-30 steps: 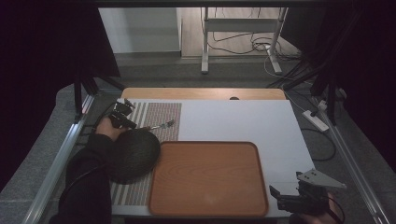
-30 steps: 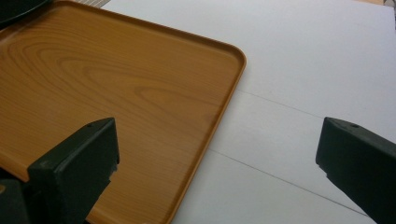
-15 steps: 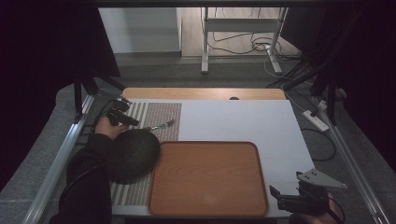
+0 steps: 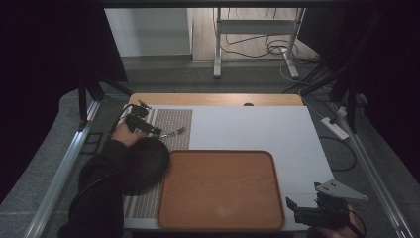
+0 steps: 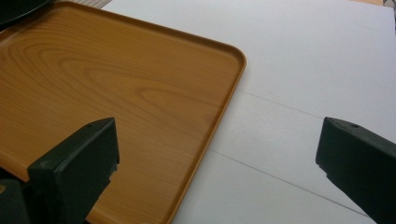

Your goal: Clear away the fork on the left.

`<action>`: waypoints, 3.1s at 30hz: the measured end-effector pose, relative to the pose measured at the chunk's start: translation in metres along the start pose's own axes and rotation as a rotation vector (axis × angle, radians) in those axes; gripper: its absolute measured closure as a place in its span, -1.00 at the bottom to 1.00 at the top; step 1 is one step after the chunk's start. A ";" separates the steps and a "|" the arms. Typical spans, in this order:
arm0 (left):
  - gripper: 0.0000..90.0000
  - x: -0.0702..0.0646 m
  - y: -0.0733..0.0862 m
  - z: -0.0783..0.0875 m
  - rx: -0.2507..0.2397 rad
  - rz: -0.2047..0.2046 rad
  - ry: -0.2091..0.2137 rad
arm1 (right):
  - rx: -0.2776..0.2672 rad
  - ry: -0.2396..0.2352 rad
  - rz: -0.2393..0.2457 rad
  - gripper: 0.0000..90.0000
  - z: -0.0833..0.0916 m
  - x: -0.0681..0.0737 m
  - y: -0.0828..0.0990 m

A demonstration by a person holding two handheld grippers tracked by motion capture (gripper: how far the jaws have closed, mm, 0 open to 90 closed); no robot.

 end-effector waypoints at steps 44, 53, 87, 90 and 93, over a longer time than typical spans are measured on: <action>0.73 0.023 0.016 0.023 0.052 -0.213 -0.222 | 0.000 -0.006 -0.004 -1.00 0.000 -0.001 0.000; 0.73 0.025 0.015 0.043 0.012 -0.137 -0.182 | 0.000 -0.004 -0.005 -1.00 0.000 -0.001 0.000; 0.73 -0.057 0.045 0.061 -0.039 -0.088 0.006 | -0.002 -0.003 0.000 -1.00 0.001 0.000 0.000; 0.72 -0.065 0.049 0.063 -0.043 -0.084 0.011 | -0.005 -0.004 0.000 -1.00 0.001 0.000 0.000; 0.73 -0.073 0.053 0.065 -0.045 -0.084 0.015 | -0.006 -0.003 0.003 -1.00 0.001 0.001 0.000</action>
Point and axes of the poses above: each handheld gripper's, and its own axes: z roughly backward along the jaws, y roughly out of its underside, x roughly to its left, the point moved 3 cm from there along -z, roughly forward along the jaws, and after that the axes turned 1 degree about z, right-handed, at the moved point
